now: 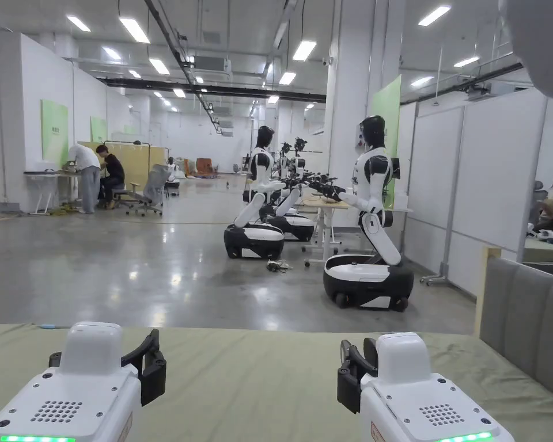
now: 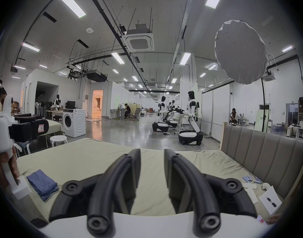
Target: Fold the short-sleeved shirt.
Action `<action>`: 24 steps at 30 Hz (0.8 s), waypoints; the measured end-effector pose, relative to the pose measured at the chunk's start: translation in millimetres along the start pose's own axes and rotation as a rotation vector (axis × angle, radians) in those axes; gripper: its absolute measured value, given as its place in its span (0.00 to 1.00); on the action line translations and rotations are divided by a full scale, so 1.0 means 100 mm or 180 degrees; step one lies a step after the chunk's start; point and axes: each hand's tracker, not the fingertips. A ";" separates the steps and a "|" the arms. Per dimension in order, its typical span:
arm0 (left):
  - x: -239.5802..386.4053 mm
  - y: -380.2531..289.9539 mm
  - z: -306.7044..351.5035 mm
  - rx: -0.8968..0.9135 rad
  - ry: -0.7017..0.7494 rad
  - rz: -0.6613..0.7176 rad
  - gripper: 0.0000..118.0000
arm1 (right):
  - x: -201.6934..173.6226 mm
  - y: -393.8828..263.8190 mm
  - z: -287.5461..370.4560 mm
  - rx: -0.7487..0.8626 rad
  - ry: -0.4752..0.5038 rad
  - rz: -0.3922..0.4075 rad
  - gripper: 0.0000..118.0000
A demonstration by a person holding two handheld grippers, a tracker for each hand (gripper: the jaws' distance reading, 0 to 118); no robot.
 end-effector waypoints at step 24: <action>0.10 -0.06 -0.06 -0.0040 0.0008 -0.0008 0.87 | -0.03 0.16 -0.01 -0.0408 0.0174 -0.0530 1.00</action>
